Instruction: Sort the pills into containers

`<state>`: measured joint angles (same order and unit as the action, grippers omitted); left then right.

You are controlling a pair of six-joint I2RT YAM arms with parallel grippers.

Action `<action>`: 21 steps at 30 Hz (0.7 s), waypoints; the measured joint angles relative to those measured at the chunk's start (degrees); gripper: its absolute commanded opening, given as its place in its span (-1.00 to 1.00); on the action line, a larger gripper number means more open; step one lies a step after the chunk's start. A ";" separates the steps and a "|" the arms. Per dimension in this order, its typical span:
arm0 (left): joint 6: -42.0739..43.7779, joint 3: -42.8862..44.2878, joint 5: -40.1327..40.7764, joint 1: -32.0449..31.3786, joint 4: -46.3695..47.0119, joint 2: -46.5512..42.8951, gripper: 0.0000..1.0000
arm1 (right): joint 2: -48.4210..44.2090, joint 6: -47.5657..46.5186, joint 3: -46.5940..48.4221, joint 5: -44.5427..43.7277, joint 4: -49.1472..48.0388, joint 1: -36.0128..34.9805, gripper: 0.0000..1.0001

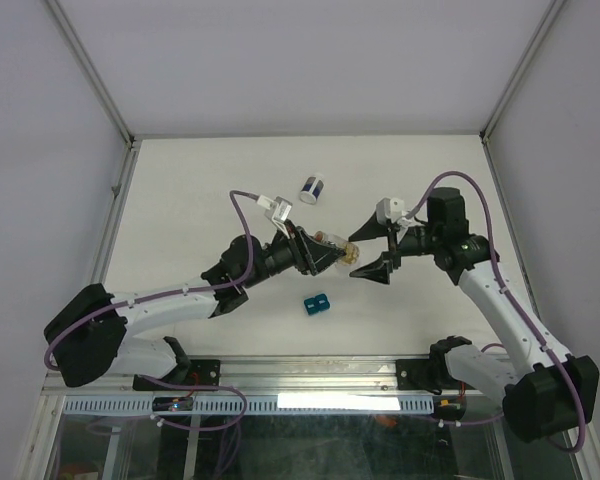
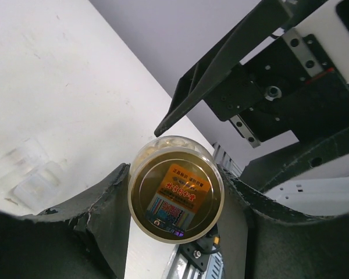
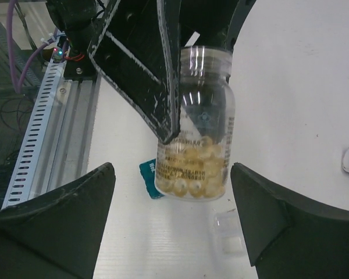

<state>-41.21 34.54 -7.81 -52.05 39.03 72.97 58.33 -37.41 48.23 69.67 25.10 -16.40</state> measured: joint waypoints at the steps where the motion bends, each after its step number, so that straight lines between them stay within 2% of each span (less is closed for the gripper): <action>1: -0.13 0.07 1.16 -0.76 0.00 0.74 -1.00 | -0.02 0.02 -0.11 -0.33 -0.09 -0.24 0.65; 12: -1.66 3.37 8.31 -4.17 -0.39 4.28 -1.00 | -0.15 1.97 -3.23 -8.76 -5.75 -3.10 0.41; 18: -3.06 4.11 9.53 -4.66 -0.48 5.68 -1.00 | -0.13 3.08 -3.65 -12.04 -7.85 -3.87 0.06; 21: -3.30 4.35 9.92 -4.96 -0.92 5.90 -1.00 | -0.13 3.52 -3.82 -12.98 -8.15 -3.91 -0.23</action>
<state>-44.51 38.89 2.11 -57.01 38.11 78.87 58.19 -33.89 44.40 56.69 16.95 -20.32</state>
